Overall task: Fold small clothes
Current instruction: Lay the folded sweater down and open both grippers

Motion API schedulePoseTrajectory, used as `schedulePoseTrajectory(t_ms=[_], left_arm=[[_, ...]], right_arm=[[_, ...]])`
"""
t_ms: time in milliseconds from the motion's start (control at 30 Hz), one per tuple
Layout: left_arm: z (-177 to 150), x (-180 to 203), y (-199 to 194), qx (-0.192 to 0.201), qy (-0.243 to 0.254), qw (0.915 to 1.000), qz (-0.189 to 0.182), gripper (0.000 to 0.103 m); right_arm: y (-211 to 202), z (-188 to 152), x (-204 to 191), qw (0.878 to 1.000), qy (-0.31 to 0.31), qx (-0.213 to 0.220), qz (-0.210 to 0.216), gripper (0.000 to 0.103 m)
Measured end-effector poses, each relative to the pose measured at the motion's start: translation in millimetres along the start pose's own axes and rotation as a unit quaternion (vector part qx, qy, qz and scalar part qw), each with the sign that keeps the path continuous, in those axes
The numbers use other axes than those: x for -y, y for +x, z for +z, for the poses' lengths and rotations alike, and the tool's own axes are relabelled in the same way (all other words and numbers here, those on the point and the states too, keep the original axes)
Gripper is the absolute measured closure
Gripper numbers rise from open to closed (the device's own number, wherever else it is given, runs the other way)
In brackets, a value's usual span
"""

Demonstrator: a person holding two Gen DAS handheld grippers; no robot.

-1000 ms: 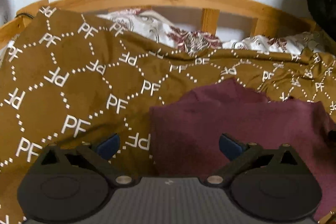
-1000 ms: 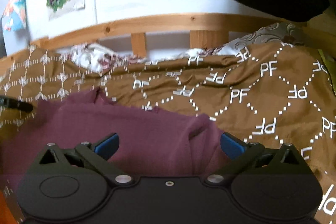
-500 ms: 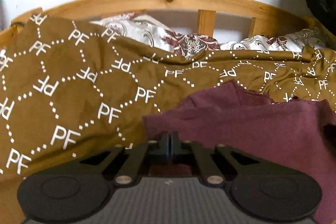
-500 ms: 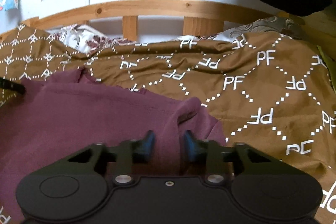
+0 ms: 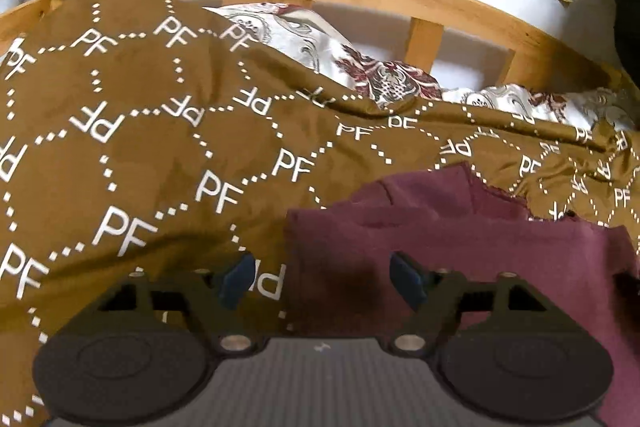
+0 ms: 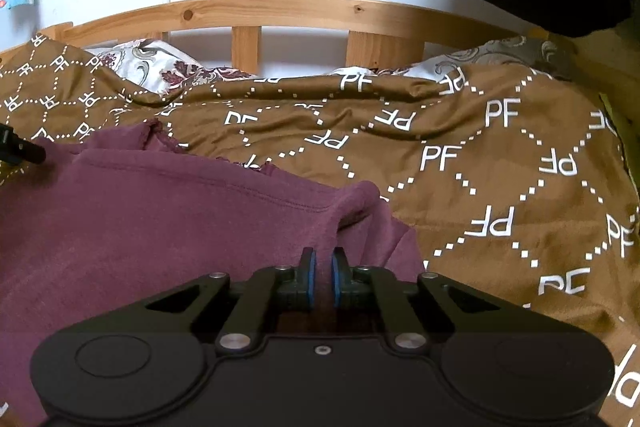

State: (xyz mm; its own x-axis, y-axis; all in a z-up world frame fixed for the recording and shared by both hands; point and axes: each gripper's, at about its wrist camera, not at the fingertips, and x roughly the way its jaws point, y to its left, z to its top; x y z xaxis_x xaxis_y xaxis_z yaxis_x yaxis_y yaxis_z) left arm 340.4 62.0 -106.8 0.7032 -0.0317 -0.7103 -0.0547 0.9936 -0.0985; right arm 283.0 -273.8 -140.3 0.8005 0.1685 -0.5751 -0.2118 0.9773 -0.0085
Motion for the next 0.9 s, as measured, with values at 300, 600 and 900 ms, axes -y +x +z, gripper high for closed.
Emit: schedulePoseTrajectory(t_ms=[300,600,900], left_arm=[[-2.3,11.1,-8.0,0.062,0.028,0.9975,0.018,0.097],[3.8,43.4,-12.8,0.147,0.09,0.9851,0.002,0.097],[0.3,36.3,13.5,0.072,0.059,0.9956,-0.002,0.074]], right_arm=[[-1.5,-0.5,-3.4,1.0,-0.014,0.01,0.002,0.096],[-35.4,9.0,1.0,0.998,0.005,0.044,-0.055,0.097],[-30.5,-9.8,13.4,0.996,0.044,-0.029,-0.071,0.096]])
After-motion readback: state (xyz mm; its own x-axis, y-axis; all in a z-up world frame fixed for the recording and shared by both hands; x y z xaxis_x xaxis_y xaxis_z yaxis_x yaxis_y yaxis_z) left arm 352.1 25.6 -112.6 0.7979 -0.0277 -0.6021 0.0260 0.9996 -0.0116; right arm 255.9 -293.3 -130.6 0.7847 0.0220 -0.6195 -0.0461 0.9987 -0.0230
